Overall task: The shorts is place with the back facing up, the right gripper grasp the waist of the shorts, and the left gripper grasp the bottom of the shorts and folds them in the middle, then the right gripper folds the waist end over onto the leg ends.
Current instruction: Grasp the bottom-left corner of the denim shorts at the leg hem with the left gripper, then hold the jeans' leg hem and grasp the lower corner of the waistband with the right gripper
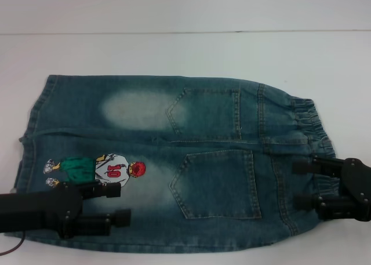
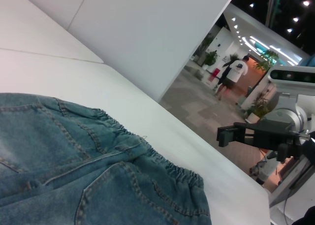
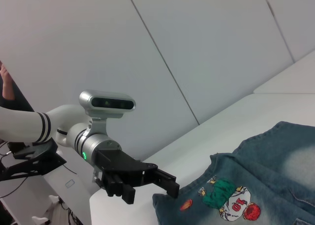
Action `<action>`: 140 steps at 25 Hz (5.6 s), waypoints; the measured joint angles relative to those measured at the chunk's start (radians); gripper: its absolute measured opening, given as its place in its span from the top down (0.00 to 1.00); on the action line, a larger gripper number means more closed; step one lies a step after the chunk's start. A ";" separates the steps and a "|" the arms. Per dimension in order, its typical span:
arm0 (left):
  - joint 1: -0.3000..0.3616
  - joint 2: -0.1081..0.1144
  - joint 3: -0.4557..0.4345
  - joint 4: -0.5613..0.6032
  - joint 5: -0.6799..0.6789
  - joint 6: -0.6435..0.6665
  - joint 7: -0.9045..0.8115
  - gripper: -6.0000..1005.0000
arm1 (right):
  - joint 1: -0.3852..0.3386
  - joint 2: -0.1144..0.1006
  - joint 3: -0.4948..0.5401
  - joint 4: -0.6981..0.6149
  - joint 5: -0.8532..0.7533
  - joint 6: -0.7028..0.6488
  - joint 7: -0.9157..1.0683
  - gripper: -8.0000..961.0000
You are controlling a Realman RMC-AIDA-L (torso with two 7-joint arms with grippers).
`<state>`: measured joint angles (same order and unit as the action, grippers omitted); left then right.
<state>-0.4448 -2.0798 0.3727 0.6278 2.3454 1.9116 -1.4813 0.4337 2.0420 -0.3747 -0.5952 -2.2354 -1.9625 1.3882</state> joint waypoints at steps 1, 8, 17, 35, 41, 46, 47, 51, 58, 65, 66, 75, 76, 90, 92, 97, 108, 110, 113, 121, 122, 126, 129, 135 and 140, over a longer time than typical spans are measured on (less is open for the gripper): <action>0.000 0.000 0.000 0.001 0.000 -0.001 0.000 0.13 | 0.000 0.000 0.000 0.000 0.000 0.000 0.000 0.04; 0.009 0.014 -0.019 0.036 0.004 -0.008 -0.011 0.13 | -0.001 0.003 0.009 0.000 0.000 -0.001 0.000 0.04; 0.019 0.045 -0.052 0.112 0.024 -0.009 -0.071 0.13 | -0.001 0.004 0.012 0.000 0.000 -0.003 -0.001 0.04; 0.035 0.081 -0.081 0.245 0.190 -0.070 -0.170 0.13 | -0.003 0.014 0.014 0.007 0.011 0.001 -0.002 0.04; 0.026 0.083 -0.077 0.268 0.247 -0.072 -0.197 0.13 | -0.003 0.016 0.014 0.005 0.011 0.005 -0.001 0.04; 0.026 0.086 -0.080 0.293 0.270 -0.080 -0.216 0.13 | -0.008 0.015 0.014 0.005 0.011 0.006 -0.001 0.04; 0.026 0.086 -0.080 0.297 0.274 -0.082 -0.219 0.13 | -0.009 0.015 0.014 0.005 0.011 0.006 -0.001 0.04; 0.025 0.088 -0.079 0.302 0.305 -0.094 -0.229 0.13 | -0.009 0.015 0.014 0.005 0.011 0.007 -0.003 0.04; 0.019 0.090 -0.079 0.313 0.350 -0.101 -0.252 0.13 | -0.011 0.015 0.014 0.005 0.011 0.009 -0.004 0.04; 0.018 0.090 -0.072 0.316 0.374 -0.100 -0.262 0.13 | -0.010 0.015 0.021 0.002 0.012 0.007 -0.002 0.04; 0.017 0.090 -0.070 0.316 0.380 -0.099 -0.264 0.13 | -0.010 0.015 0.024 0.002 0.012 0.005 -0.002 0.04; 0.013 0.090 -0.057 0.315 0.397 -0.091 -0.278 0.13 | -0.012 0.013 0.031 0.006 0.013 0.004 -0.006 0.04; 0.013 0.089 -0.056 0.314 0.399 -0.091 -0.278 0.13 | -0.012 0.013 0.032 0.006 0.013 0.003 -0.007 0.04; 0.002 0.084 -0.041 0.303 0.409 -0.093 -0.280 0.13 | -0.015 0.013 0.036 0.005 0.013 0.001 -0.007 0.04; -0.001 0.083 -0.041 0.303 0.406 -0.091 -0.280 0.13 | -0.015 0.013 0.036 0.005 0.013 0.001 -0.007 0.04; -0.019 0.078 -0.041 0.300 0.403 -0.088 -0.278 0.13 | -0.015 0.013 0.036 0.004 0.013 0.001 -0.008 0.04; -0.019 0.076 -0.039 0.297 0.410 -0.088 -0.280 0.19 | -0.018 0.013 0.037 0.002 0.013 0.001 -0.008 0.05; -0.018 0.076 -0.042 0.300 0.409 -0.088 -0.280 0.20 | -0.018 0.013 0.037 0.002 0.013 0.001 -0.008 0.05; -0.017 0.076 -0.043 0.302 0.406 -0.088 -0.280 0.22 | -0.018 0.014 0.037 0.001 0.014 0.000 -0.008 0.05; -0.026 0.083 -0.017 0.275 0.416 -0.089 -0.295 0.41 | -0.025 0.014 0.039 0.002 0.032 -0.007 -0.007 0.05; -0.027 0.082 -0.016 0.272 0.418 -0.088 -0.295 0.43 | -0.025 0.014 0.039 0.002 0.033 -0.007 -0.007 0.05; -0.030 0.084 -0.020 0.264 0.419 -0.078 -0.297 0.62 | -0.028 0.013 0.039 0.002 0.035 -0.011 -0.007 0.05; -0.032 0.085 -0.023 0.263 0.420 -0.077 -0.297 0.74 | -0.031 0.012 0.039 0.002 0.036 -0.013 -0.008 0.05; -0.039 0.086 -0.024 0.254 0.418 -0.079 -0.298 0.91 | -0.035 0.012 0.039 0.002 0.037 -0.017 -0.009 0.05; -0.044 0.087 -0.025 0.251 0.415 -0.078 -0.299 0.97 | -0.042 0.011 0.042 0.002 0.039 -0.018 -0.009 0.05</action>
<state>-0.4885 -1.9923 0.3482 0.8788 2.7601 1.8331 -1.7801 0.3913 2.0529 -0.3325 -0.5937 -2.1962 -1.9804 1.3793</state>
